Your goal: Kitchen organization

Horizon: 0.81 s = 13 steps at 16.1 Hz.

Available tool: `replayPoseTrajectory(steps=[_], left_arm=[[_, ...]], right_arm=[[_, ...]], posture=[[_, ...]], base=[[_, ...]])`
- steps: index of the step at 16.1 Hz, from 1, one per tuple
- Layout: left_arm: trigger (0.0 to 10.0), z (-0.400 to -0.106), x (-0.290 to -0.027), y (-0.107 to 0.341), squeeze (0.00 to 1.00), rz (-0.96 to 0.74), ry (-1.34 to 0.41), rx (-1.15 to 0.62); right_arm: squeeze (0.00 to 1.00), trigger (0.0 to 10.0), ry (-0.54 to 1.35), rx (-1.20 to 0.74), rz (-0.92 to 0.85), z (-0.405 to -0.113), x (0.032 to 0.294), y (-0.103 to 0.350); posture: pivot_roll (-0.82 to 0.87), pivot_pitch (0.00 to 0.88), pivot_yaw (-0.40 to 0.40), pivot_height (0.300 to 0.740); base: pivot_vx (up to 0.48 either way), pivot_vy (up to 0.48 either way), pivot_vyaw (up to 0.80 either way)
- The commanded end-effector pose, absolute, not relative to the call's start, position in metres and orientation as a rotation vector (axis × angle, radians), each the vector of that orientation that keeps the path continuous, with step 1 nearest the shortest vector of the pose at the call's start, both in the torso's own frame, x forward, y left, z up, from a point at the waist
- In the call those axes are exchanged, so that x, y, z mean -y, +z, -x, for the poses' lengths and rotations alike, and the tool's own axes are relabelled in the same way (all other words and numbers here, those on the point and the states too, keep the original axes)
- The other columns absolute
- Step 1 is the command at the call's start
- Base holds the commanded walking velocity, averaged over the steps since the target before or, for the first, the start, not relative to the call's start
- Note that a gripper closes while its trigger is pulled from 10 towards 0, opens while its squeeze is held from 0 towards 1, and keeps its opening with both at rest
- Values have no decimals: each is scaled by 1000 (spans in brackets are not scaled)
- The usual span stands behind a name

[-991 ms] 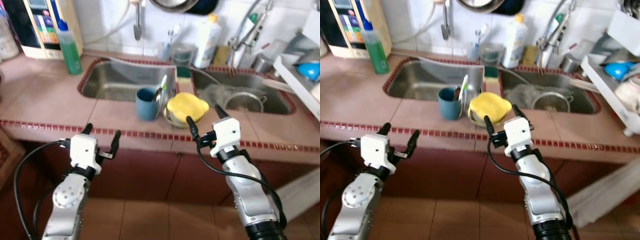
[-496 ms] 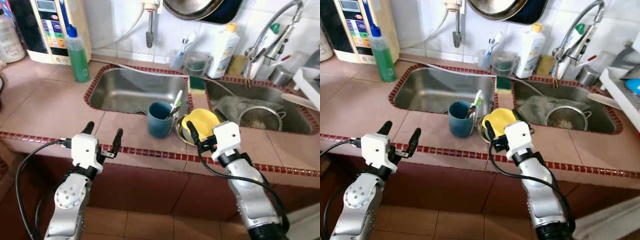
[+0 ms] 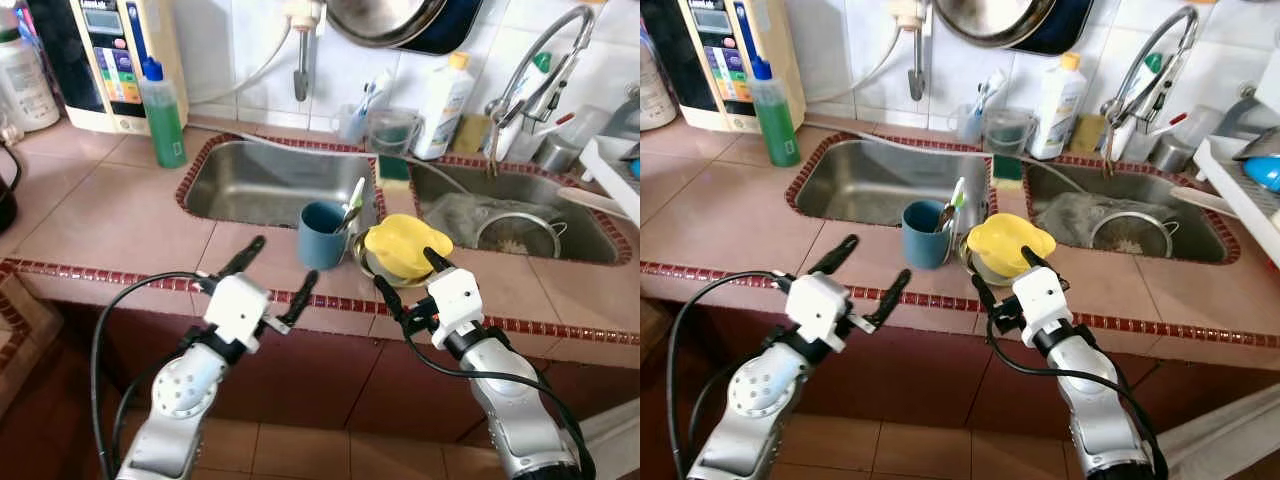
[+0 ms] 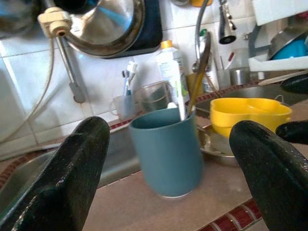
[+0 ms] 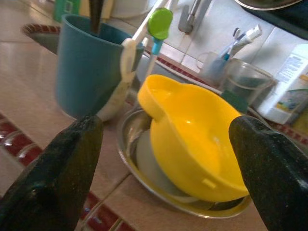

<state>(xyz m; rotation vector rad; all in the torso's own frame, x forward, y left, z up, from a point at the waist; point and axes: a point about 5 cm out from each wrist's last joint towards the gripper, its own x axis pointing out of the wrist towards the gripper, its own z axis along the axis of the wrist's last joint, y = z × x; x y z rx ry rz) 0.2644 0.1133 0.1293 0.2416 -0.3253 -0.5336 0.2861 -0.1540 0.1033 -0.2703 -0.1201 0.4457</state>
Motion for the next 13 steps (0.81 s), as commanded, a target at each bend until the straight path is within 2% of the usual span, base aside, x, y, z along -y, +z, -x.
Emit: replayPoseTrajectory(steps=[1,5,9,13], left_arm=[[10000,-268,-103,139,0,-256,-570,370],[10000,-280,-86,143,0,-264,-582,377],[10000,-304,-63,129,0,-417,-612,257],[10000,-318,-58,137,0,-393,-581,251]], right_arm=[[0,10000,475,132,266,-284,153,107],[0,10000,492,124,251,-280,153,107],[0,10000,458,157,186,-274,154,119],[0,10000,422,159,157,-270,154,121]], posture=[[31,17,-59,740],[13,20,-42,740],[-22,33,-5,740],[-40,41,22,740]], base=[[0,0,0],[0,0,0],[0,0,0],[0,0,0]])
